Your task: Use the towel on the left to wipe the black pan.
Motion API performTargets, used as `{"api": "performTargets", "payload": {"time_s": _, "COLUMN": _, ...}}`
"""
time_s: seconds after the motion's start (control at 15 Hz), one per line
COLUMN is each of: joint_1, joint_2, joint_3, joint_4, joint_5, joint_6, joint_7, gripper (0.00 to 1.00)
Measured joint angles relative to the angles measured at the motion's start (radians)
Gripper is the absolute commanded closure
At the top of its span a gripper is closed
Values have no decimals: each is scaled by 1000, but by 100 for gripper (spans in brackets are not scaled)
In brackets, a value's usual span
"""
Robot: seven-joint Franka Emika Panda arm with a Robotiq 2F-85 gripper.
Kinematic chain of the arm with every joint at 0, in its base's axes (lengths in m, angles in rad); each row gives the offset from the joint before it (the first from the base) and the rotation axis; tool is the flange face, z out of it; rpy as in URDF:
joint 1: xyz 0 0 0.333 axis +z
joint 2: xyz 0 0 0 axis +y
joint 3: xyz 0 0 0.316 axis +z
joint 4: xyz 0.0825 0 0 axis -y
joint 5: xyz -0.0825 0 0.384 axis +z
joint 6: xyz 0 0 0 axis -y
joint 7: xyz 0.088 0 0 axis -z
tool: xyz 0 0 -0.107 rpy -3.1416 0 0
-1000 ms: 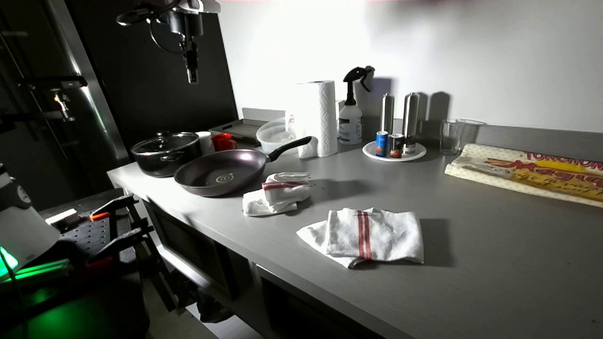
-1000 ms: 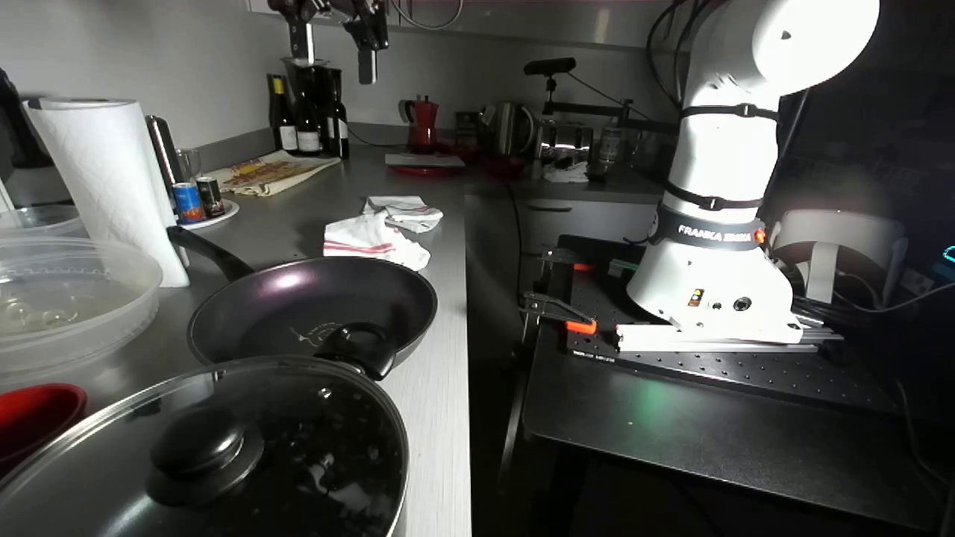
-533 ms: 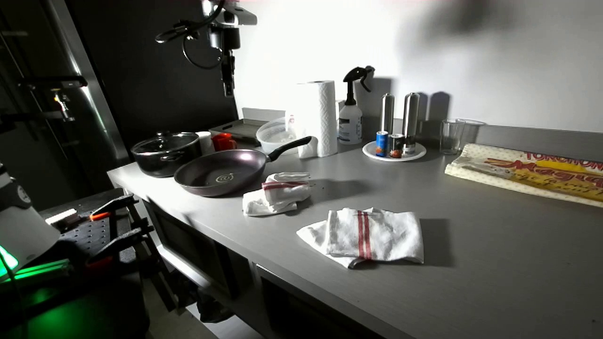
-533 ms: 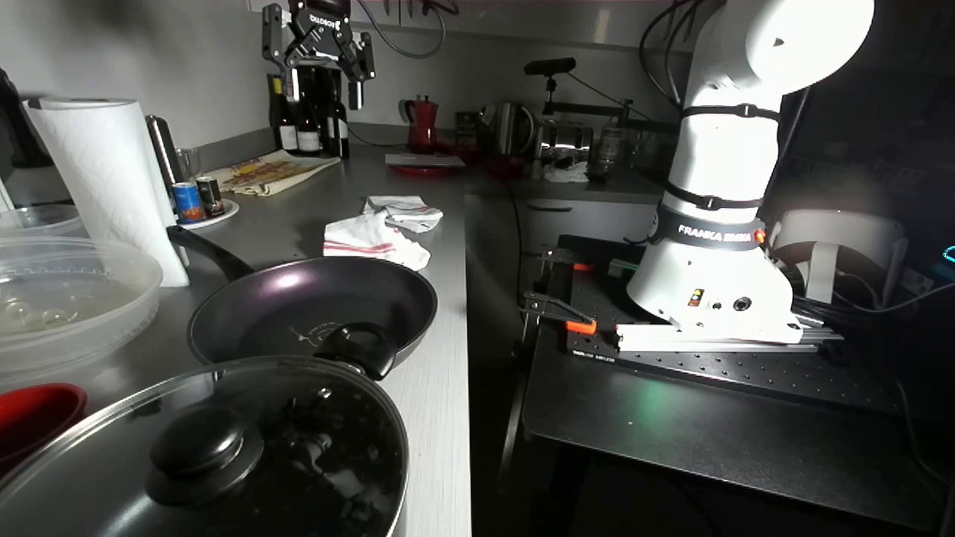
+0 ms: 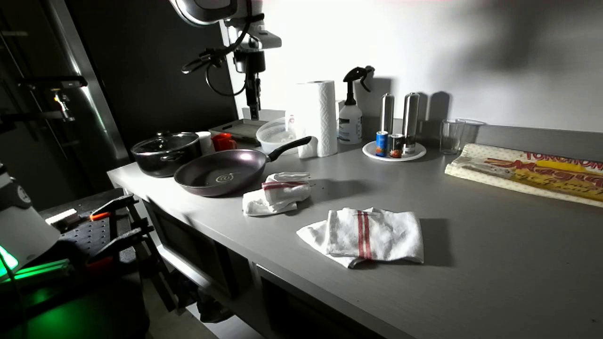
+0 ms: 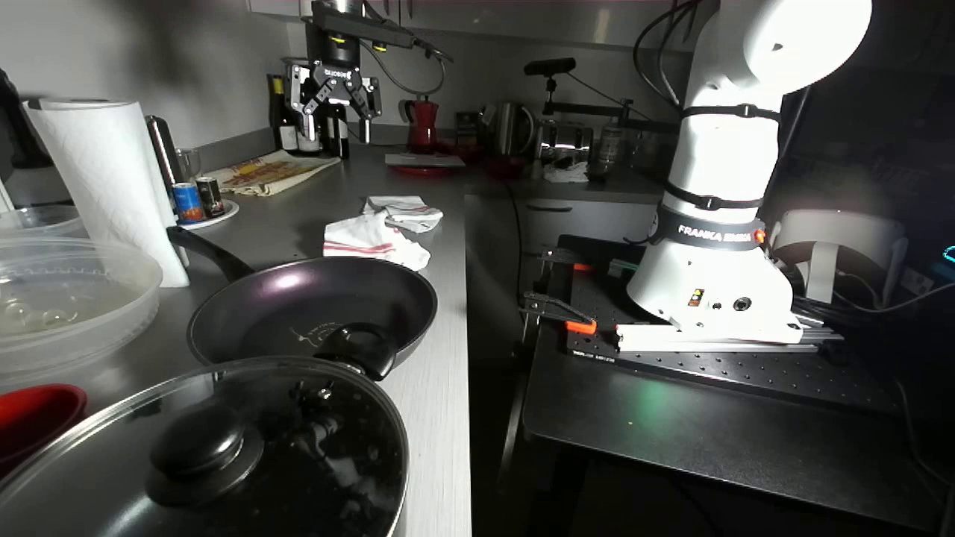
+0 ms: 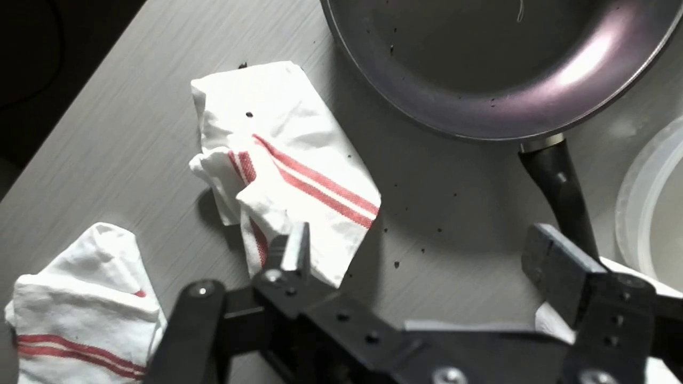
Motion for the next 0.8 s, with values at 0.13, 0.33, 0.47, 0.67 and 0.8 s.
{"api": "performTargets", "payload": {"time_s": 0.13, "joint_1": -4, "joint_2": 34, "joint_3": -19, "joint_4": 0, "joint_5": 0, "joint_6": 42, "joint_7": 1, "gripper": 0}}
{"api": "performTargets", "payload": {"time_s": 0.33, "joint_1": -12, "joint_2": 83, "joint_3": -44, "joint_4": 0, "joint_5": 0, "joint_6": 90, "joint_7": 3, "gripper": 0}}
{"api": "performTargets", "payload": {"time_s": 0.47, "joint_1": -18, "joint_2": 115, "joint_3": -59, "joint_4": 3, "joint_5": 1, "joint_6": 115, "joint_7": 5, "gripper": 0}}
{"api": "performTargets", "payload": {"time_s": 0.67, "joint_1": -27, "joint_2": 165, "joint_3": -76, "joint_4": 20, "joint_5": 6, "joint_6": 129, "joint_7": 11, "gripper": 0}}
{"api": "performTargets", "payload": {"time_s": 0.8, "joint_1": -35, "joint_2": 201, "joint_3": -78, "joint_4": 40, "joint_5": 15, "joint_6": 135, "joint_7": 20, "gripper": 0}}
